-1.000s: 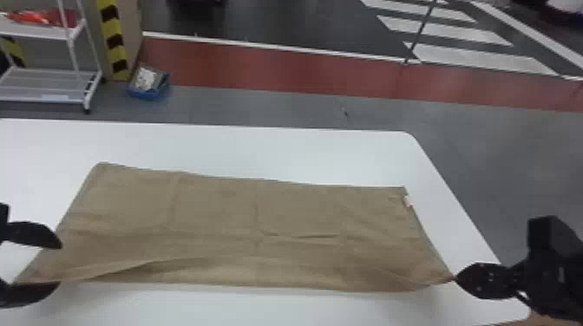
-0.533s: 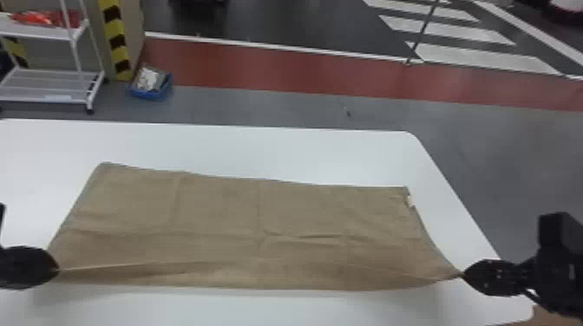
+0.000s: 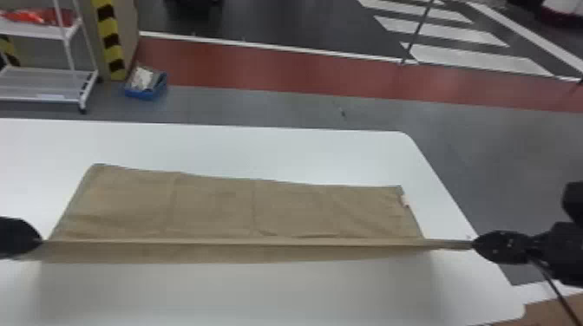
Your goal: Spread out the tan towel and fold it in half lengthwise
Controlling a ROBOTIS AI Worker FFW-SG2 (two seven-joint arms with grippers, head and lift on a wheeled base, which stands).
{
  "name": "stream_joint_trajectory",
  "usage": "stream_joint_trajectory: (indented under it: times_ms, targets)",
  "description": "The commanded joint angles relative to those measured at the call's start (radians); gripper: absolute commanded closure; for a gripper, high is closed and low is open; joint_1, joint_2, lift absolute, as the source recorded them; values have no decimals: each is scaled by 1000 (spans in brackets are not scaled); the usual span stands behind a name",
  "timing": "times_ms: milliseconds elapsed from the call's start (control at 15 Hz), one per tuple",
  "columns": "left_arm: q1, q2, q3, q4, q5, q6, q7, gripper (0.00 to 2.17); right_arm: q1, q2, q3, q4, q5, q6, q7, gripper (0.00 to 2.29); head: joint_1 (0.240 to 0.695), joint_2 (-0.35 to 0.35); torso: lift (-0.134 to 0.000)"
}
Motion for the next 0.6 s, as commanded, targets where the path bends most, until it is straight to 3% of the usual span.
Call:
stream_joint_trajectory:
  times_ms: [0, 333, 533]
  targets:
    - [-66, -2, -37, 11, -1, 8, -9, 1676, -64, -15, 35, 39, -2, 75, -3, 1420, 695, -265, -120]
    - [-232, -30, -146, 177, -18, 14, 6, 1679, -294, -49, 199, 169, 11, 268, -3, 1420, 695, -279, -120]
    - [-321, -40, -191, 303, -33, 8, 43, 1676, -418, -49, 310, 260, 60, 320, -3, 1423, 695, -267, -120]
